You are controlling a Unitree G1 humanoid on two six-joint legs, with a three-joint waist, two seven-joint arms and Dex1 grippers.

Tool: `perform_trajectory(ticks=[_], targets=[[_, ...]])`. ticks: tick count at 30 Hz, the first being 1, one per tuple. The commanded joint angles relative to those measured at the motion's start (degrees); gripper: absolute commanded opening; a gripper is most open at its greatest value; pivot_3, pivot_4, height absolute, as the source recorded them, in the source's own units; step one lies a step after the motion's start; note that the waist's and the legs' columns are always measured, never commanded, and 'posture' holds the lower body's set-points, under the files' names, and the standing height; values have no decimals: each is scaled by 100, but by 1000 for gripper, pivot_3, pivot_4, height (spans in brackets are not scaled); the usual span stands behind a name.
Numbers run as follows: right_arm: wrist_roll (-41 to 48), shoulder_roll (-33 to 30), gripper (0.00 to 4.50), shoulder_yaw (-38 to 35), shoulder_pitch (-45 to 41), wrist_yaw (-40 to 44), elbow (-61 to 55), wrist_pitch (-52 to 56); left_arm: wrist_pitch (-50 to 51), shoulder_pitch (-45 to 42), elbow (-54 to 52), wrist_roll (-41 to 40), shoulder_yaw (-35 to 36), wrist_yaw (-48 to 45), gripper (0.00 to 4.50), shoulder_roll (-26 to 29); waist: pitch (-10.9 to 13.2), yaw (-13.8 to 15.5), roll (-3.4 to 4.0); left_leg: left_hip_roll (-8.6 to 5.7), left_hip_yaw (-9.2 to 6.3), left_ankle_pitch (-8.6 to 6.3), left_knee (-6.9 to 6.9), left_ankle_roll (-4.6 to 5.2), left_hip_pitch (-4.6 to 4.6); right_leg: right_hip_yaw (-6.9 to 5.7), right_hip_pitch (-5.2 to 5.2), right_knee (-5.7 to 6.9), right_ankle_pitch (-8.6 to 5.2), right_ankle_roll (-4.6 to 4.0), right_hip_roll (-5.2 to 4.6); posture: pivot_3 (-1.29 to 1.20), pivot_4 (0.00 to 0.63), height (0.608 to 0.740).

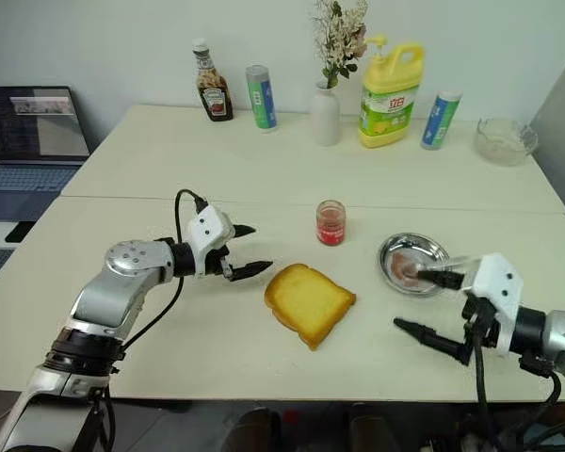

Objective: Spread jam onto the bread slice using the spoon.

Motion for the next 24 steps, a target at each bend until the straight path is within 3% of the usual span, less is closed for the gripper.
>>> perform_trajectory(ticks=[1,4,8,14,24], targets=[[100,855,4500,-712,278,-892,-109,-120,-40,256,-1333,-559,107,-759,4409,408,-7,2,-10,6,-3,0,-3,0,-1,-3,0,-2,0,-1,3,0,150,740],[149,1316,4500,-870,705,-1242,-179,67,130,369,-1859,-726,-28,-1047,4409,627,-9,5,4,4,-1,-1,-7,-2,3,1,3,0,-2,-4,0,0,150,740],[202,1799,4500,-828,496,-1901,235,130,185,270,-1956,-500,-384,-1250,4409,711,-8,-44,10,4,7,0,-1,0,12,10,5,4,-8,6,4,0,150,740],[428,2535,4500,-672,-484,-2953,1478,394,-36,-78,-1911,-473,-618,-1250,4409,282,-10,-64,13,4,30,5,4,7,24,42,5,7,4,5,12,0,150,740],[865,2837,4500,-790,-1931,-3272,3587,474,226,-288,-2059,-636,-722,-1243,4409,-73,-8,-65,21,7,46,3,-5,10,17,54,-7,3,12,-16,16,0,150,740]])
